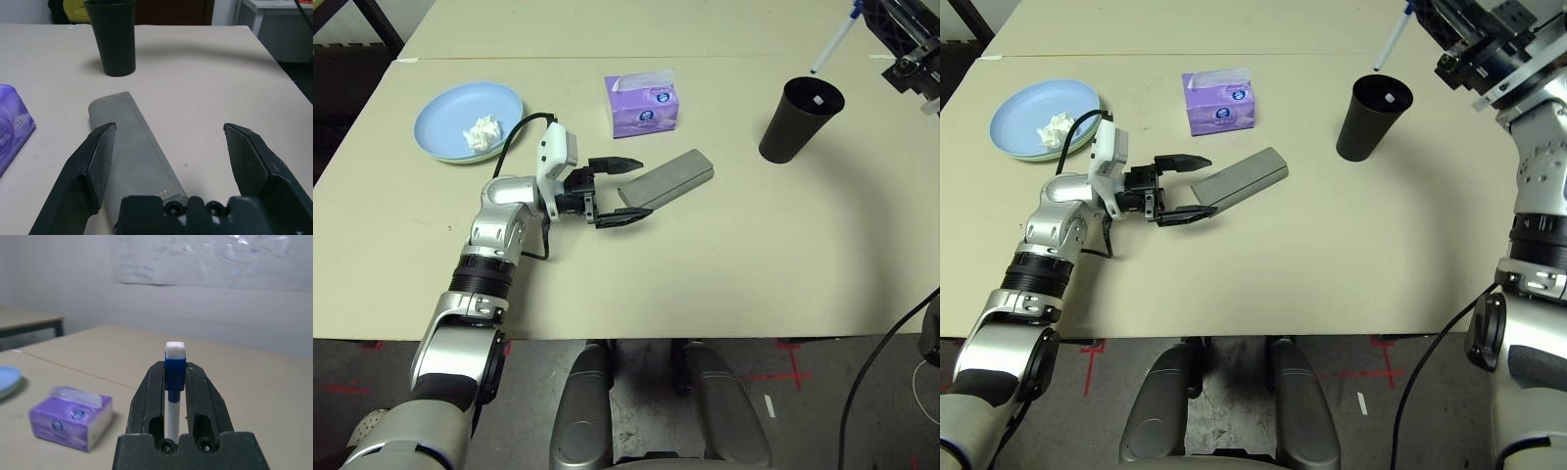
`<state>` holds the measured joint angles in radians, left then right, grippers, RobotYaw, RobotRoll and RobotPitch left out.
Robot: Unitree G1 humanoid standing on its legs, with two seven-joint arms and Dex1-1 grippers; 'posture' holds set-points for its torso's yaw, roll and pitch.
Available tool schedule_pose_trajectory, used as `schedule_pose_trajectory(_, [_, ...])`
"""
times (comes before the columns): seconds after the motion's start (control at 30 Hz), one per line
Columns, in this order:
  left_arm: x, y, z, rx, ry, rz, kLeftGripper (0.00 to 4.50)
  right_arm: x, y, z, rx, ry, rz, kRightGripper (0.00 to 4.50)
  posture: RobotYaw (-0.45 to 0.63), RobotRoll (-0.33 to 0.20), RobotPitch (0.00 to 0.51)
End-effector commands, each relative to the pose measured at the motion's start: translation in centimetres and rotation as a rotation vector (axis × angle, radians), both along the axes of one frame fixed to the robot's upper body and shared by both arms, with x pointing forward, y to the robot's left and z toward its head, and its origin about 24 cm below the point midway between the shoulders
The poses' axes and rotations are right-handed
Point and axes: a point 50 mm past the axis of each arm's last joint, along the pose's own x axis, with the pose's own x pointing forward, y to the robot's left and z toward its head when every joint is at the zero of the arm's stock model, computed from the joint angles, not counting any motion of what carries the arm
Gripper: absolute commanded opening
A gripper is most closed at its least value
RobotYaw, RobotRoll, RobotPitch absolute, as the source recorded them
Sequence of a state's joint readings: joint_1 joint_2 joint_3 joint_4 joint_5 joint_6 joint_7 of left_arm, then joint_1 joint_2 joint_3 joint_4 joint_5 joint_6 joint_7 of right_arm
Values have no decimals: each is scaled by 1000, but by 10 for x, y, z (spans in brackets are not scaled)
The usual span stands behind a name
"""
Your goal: Organize and tidy the items on the table.
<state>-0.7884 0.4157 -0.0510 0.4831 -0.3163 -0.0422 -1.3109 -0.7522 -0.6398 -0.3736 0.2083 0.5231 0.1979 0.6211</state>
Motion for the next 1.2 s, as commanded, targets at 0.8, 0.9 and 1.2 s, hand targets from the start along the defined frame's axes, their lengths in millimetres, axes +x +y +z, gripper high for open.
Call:
schedule_pose_trajectory(0.8, [0, -2, 8, -3, -34, -11, 4500, 4, 9, -21, -22, 51, -106, 3819, 70, 0, 234])
schedule_pose_trajectory(0.9, [0, -1, 8, -2, -35, -11, 4500, 4, 12, -21, -26, 54, -98, 4457, 72, 0, 232])
schedule_pose_trajectory(1.2, [-1, 2, 10, -30, -54, 40, 4500, 1, 19, -31, 14, 79, -67, 4457, 76, 0, 228])
